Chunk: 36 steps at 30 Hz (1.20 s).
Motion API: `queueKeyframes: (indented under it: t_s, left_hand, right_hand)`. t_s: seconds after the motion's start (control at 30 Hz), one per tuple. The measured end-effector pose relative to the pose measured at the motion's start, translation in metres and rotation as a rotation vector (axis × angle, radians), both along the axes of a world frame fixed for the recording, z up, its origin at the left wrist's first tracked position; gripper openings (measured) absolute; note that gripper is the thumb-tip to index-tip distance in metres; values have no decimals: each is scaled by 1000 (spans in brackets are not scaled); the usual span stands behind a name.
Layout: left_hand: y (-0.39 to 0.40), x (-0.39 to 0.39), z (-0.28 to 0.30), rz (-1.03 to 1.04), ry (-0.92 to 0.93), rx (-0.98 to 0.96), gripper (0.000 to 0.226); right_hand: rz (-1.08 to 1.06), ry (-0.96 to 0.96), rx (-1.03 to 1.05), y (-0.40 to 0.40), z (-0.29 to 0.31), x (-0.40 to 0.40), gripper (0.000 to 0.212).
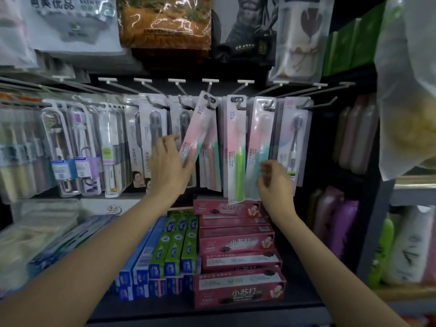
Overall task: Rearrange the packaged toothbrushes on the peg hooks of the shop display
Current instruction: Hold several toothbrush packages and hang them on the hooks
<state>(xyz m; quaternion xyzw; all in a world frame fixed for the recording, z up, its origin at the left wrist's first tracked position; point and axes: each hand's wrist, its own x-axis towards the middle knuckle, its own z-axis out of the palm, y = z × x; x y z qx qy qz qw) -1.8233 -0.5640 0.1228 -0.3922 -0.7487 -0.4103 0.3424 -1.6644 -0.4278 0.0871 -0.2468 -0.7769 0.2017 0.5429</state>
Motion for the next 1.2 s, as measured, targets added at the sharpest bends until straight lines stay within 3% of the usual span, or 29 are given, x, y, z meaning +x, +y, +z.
queueKeyframes:
  t_s: [0.07, 0.13, 0.23, 0.33, 0.4, 0.53, 0.63, 0.73, 0.87, 0.97, 1.13, 1.2]
  left_hand:
    - [5, 15, -3, -52, 123, 60, 44]
    - [13, 30, -7, -141, 134, 23, 42]
    - [30, 51, -13, -300, -30, -14, 51]
    - [49, 62, -17, -387, -272, -43, 60]
    - [59, 66, -17, -383, -386, -86, 65]
    - [66, 68, -13, -253, -411, -74, 48]
    - [63, 59, -12, -218, -401, -35, 46]
    - [60, 50, -14, -214, -350, -12, 39]
    - [58, 49, -14, -206, -323, -23, 47]
    - [57, 46, -16, -202, -288, -27, 45]
    - [56, 43, -17, -165, -273, -54, 35]
    - [58, 43, -16, -191, -291, -54, 35]
  right_hand:
    - [-155, 147, -32, 10, -1, 13, 36]
    - [-257, 209, -187, 24, 1, 22, 49]
    - [-147, 176, -476, 45, 5, 27, 68]
    - [-13, 121, -582, 56, 5, 27, 63]
    - [-8, 57, -561, 57, 3, 29, 55]
    - [-126, 18, -397, 59, -2, 44, 33]
    - [-286, 16, -251, 68, -3, 59, 37]
    - [-277, -17, -213, 72, -5, 64, 40]
    - [-262, -27, -224, 72, -9, 57, 40]
    - [-178, 33, -280, 72, -10, 52, 43]
    - [256, 214, -467, 55, -6, 52, 66]
    - [314, 291, -557, 53, -5, 52, 65]
